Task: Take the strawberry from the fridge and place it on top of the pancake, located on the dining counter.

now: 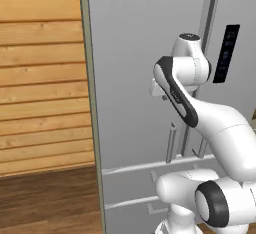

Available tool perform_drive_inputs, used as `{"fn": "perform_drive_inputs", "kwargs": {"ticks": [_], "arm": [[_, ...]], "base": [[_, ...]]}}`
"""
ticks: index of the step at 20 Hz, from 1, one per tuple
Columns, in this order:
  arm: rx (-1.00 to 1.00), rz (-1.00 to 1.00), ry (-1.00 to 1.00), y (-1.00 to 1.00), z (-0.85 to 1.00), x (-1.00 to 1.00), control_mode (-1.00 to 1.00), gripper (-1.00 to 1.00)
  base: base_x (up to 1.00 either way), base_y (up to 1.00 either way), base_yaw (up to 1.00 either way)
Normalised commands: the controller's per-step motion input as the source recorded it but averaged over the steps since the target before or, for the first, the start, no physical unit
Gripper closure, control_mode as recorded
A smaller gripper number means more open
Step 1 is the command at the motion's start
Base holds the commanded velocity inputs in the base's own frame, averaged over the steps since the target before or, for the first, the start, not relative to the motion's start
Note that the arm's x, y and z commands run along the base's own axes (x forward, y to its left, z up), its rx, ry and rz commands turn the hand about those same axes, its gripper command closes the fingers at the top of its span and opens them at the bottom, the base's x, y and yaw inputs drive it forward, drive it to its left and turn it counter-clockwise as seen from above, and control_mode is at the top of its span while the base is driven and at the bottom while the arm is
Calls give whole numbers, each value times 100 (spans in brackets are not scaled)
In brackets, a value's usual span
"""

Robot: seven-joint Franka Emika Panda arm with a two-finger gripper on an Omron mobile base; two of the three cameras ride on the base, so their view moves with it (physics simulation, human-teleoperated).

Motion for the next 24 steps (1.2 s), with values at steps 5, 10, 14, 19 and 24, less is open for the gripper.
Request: {"fn": "perform_drive_inputs", "kwargs": {"ticks": [5,10,14,19,24], "arm": [[0,0,0,0,0,0,100,-100],[0,0,0,0,0,0,100,-100],[0,0,0,0,0,0,100,-100],[0,0,0,0,0,0,100,-100],[0,0,0,0,0,0,100,-100]], "base": [[-10,0,0],[-65,-1,-6],[-74,-13,-12],[-64,-20,-10],[-11,-28,-6]]}}
